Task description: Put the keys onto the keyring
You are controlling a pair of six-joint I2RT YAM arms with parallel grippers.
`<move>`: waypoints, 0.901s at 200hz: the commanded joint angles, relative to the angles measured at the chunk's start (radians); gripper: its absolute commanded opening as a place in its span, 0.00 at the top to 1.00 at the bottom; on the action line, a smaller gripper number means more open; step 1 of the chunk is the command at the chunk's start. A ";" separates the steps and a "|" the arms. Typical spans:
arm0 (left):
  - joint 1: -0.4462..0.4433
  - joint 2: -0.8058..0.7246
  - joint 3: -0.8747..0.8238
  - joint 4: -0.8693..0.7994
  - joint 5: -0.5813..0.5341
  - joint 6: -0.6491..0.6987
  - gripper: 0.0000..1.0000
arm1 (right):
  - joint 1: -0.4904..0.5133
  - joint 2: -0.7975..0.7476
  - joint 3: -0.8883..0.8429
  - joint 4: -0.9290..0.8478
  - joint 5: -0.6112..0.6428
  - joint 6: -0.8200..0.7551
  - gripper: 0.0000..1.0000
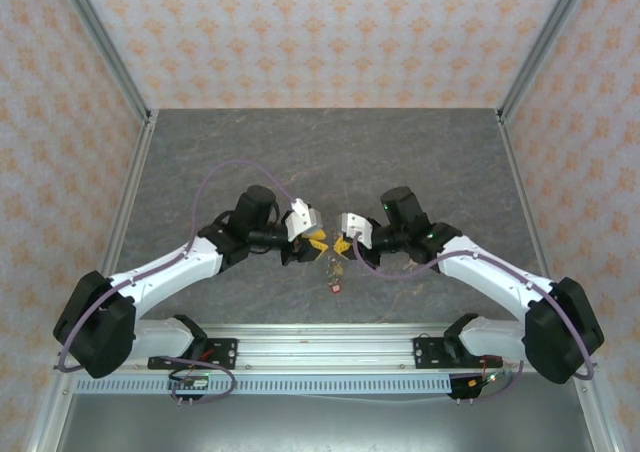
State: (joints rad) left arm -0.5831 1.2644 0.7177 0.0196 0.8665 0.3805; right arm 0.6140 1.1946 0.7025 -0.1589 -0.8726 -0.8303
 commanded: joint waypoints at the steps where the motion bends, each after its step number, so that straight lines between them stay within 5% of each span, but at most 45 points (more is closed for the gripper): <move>1: -0.017 0.014 0.012 0.042 0.051 0.027 0.67 | -0.003 -0.051 -0.031 0.078 -0.005 0.031 1.00; 86: -0.029 0.053 0.035 0.036 0.066 0.035 0.67 | -0.003 -0.082 -0.054 0.109 -0.014 0.071 1.00; 180: -0.040 0.093 0.076 -0.024 0.081 0.080 0.81 | -0.003 -0.075 -0.047 0.121 -0.035 0.094 1.00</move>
State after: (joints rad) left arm -0.6090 1.3529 0.7616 0.0143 0.9176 0.4282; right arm 0.6144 1.1358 0.6533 -0.0956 -0.8661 -0.7471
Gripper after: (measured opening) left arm 0.194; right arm 0.043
